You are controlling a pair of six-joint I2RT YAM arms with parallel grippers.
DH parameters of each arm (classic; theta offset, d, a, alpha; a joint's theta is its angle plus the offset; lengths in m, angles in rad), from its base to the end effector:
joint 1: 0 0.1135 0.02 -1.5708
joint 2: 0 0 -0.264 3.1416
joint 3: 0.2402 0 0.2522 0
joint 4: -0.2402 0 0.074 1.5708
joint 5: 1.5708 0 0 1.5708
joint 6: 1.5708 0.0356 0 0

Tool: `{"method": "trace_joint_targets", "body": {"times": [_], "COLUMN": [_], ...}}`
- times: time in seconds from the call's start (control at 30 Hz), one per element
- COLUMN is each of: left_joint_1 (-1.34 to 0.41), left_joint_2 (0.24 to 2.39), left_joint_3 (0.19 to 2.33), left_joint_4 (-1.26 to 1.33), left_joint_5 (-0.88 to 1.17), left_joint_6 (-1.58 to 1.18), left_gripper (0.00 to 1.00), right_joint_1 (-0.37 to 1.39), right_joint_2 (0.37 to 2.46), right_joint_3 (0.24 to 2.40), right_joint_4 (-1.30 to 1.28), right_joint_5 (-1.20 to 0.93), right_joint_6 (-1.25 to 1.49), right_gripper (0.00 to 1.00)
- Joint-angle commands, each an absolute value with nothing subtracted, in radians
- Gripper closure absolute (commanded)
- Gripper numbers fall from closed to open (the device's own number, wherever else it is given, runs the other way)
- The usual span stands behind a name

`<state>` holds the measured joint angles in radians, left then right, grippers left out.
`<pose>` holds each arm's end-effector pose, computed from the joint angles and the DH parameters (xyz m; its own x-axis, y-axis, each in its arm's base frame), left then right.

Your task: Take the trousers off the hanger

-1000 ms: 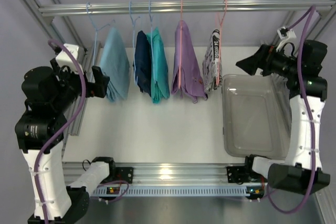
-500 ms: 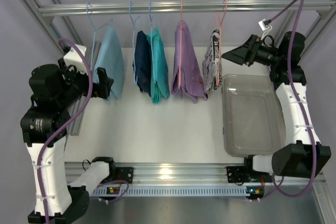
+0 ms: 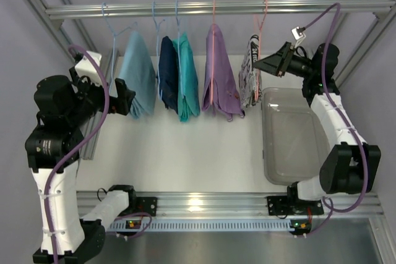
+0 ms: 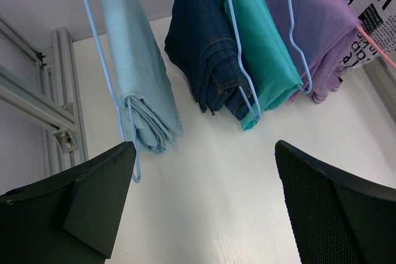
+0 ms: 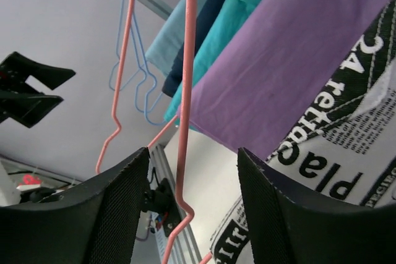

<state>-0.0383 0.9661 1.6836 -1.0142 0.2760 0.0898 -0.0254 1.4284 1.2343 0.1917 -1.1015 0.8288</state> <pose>0.1181 -0.0142 0.5053 -0.2643 0.0965 -0.9596 0.3223 0.9466 0.0064 0.3253 0.0235 0.3862 -0.6504 0.3500 -0.6742 -0.5930 0.3208 0.7386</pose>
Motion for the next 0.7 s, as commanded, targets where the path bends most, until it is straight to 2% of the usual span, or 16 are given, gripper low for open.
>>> {"method": "trace_joint_targets", "body": {"times": [0.0,0.27,0.43,0.5,0.57,0.67], "left_joint_1": [-0.035,-0.035,-0.035,-0.035,-0.035,-0.035], "left_joint_2": [0.966,0.986,0.996,0.993,0.992,0.989], "left_joint_3": [1.66,1.654,1.652,1.648,1.641,1.635], "left_joint_4": [-0.927,-0.907,-0.888,-0.878,-0.862,-0.819], "left_joint_5": [0.31,0.314,0.328,0.334,0.36,0.409], "left_joint_6": [0.071,0.057,0.037,0.031,0.028,0.017], "left_gripper": [0.01,0.01,0.01,0.01,0.01,0.01], "right_joint_1": [0.024,0.025,0.025,0.023,0.023,0.02], "right_joint_2": [1.44,1.427,1.442,1.425,1.41,1.391], "right_joint_3": [1.187,1.132,1.124,1.126,1.135,1.16], "right_joint_4": [0.637,0.725,0.838,0.838,0.838,0.831], "right_joint_5": [-1.147,-1.124,-1.134,-1.137,-1.141,-1.137], "right_joint_6": [1.061,1.117,1.227,1.239,1.253,1.273], "right_gripper": [0.44,0.61,0.83,0.84,0.97,1.0]}}
